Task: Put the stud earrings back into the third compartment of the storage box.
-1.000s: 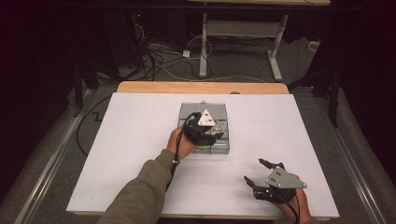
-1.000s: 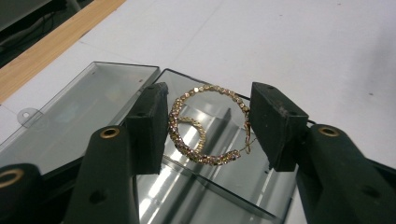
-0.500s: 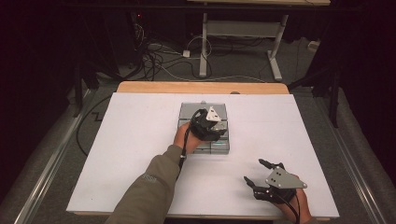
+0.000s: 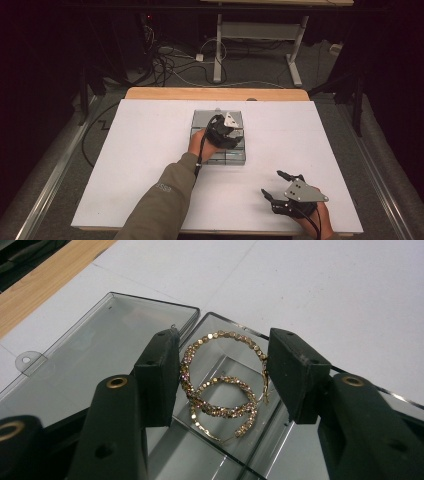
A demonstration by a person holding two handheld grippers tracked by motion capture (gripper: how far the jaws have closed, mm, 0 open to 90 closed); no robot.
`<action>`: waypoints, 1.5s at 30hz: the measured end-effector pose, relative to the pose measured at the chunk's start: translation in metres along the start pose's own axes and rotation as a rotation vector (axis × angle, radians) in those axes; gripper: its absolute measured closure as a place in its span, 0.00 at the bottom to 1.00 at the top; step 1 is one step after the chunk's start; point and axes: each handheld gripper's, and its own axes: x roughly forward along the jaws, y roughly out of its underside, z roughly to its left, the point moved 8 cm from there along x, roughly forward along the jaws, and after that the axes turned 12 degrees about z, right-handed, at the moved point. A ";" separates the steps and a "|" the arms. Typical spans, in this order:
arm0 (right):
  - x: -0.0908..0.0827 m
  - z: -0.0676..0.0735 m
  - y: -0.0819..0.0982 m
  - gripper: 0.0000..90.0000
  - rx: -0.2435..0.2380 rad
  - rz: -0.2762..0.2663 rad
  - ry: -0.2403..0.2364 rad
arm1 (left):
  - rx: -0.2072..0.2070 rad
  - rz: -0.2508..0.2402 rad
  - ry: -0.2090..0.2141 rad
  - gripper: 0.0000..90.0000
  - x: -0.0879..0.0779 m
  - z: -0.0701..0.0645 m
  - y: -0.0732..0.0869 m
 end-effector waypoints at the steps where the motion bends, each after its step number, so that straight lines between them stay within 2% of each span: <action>1: 0.000 0.000 0.000 0.28 0.000 0.000 -0.001 | -0.002 0.000 -0.002 0.51 0.001 0.000 0.000; 7: -0.001 0.000 0.000 0.28 0.000 -0.004 -0.001 | -0.003 0.005 -0.019 0.47 0.001 -0.001 -0.003; 15: 0.000 0.000 0.000 0.28 0.002 -0.004 0.001 | -0.001 -0.009 -0.021 0.45 -0.008 0.000 -0.002; 17: -0.001 -0.001 -0.001 0.28 0.004 -0.007 0.003 | 0.012 -0.006 -0.028 0.45 -0.012 -0.001 -0.001; 20: -0.001 0.000 -0.001 0.28 0.005 -0.007 0.003 | 0.020 -0.027 -0.027 0.42 -0.017 -0.003 -0.002; 27: -0.001 -0.001 -0.001 0.28 0.009 -0.011 0.003 | 0.046 -0.060 -0.061 0.41 -0.030 -0.005 -0.001; 30: -0.001 -0.001 -0.001 0.28 0.013 -0.013 0.003 | 0.053 -0.077 -0.060 0.40 -0.036 -0.006 0.001; 36: 0.000 -0.001 -0.001 0.28 0.018 -0.012 0.007 | 0.069 -0.112 -0.067 0.40 -0.046 -0.012 0.008; 45: -0.001 -0.004 -0.001 0.29 0.032 -0.025 0.018 | 0.108 -0.150 -0.100 0.33 -0.067 -0.017 0.019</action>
